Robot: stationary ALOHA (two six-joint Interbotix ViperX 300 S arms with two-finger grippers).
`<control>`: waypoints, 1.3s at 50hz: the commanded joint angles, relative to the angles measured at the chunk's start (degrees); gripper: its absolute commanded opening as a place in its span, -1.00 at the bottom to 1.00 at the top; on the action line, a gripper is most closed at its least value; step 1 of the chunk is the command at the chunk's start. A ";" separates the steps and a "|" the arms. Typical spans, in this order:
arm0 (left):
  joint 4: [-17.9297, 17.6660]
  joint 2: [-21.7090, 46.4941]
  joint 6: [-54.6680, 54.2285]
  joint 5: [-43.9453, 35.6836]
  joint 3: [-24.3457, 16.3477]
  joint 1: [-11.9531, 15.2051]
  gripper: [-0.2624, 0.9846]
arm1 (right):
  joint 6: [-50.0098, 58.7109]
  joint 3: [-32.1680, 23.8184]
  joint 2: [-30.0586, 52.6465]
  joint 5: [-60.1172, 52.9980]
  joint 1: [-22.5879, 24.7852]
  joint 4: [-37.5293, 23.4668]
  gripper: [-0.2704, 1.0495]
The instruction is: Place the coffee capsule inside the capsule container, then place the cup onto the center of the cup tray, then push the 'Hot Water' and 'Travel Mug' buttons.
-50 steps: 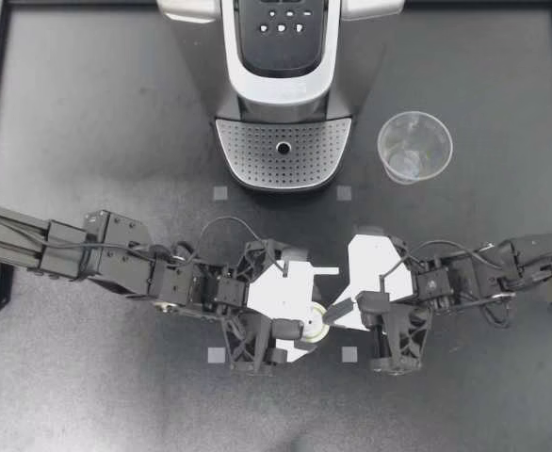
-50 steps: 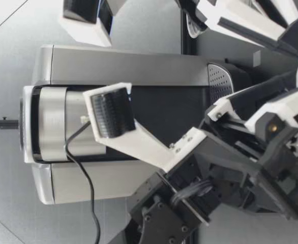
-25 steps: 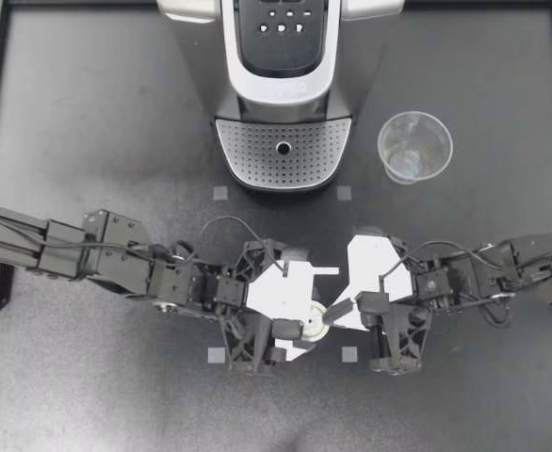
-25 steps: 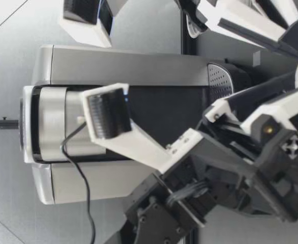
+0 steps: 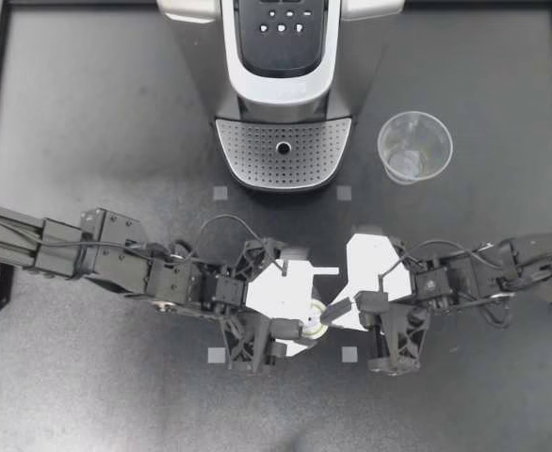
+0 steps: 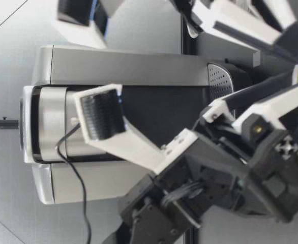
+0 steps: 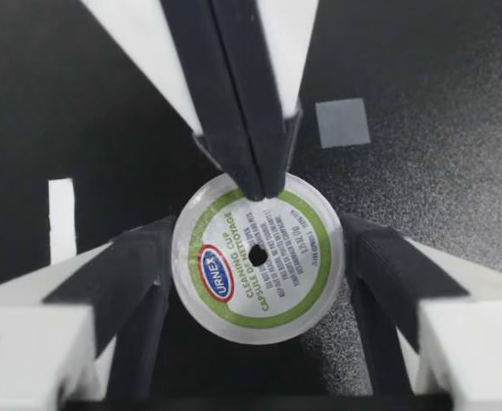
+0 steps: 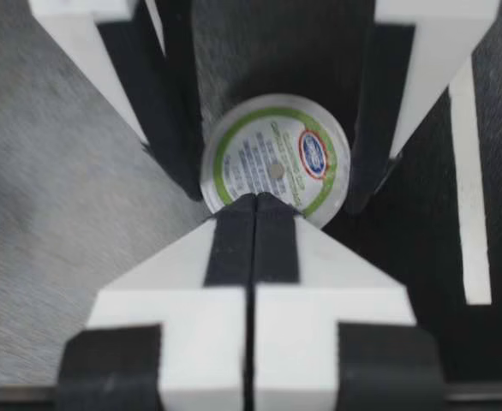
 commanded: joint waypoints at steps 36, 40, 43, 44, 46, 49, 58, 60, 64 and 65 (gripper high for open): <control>-0.09 -20.21 -2.81 -6.86 11.16 -0.18 0.07 | 0.97 5.80 -17.93 -28.74 -20.65 0.18 -0.59; -0.09 -20.65 -2.72 -8.44 11.51 -0.09 0.07 | 0.88 5.01 -17.40 -29.09 -21.97 0.18 -0.59; -0.09 -20.74 -2.72 -8.96 11.60 -0.09 0.07 | 0.79 4.22 -16.96 -29.09 -22.68 0.18 -0.59; -0.09 -20.74 -2.72 -9.05 11.69 -0.09 0.07 | 0.79 3.96 -16.79 -29.09 -22.94 0.18 -0.59; -0.09 -20.65 -2.72 -9.23 11.60 -0.18 0.07 | 0.70 3.43 -16.35 -29.09 -23.29 0.09 -0.59; -0.09 -20.65 -2.72 -9.23 11.60 -0.09 0.07 | 0.62 2.64 -15.73 -29.18 -23.55 0.09 -0.59; -0.09 -20.65 -2.64 -9.32 11.60 -0.09 0.07 | -0.26 0.62 -14.15 -29.53 -23.82 0.00 -0.59; -0.18 -20.74 -2.64 -9.32 11.60 -0.09 0.07 | -0.62 0.26 -13.97 -29.79 -23.91 0.00 -0.59; -0.09 -20.74 -2.64 -9.32 11.60 -0.09 0.07 | -1.41 -0.35 -13.62 -30.41 -23.91 0.09 -0.59; -0.09 -20.74 -2.64 -9.32 11.60 -0.09 0.07 | -1.58 -0.44 -13.54 -30.67 -23.91 0.09 -0.59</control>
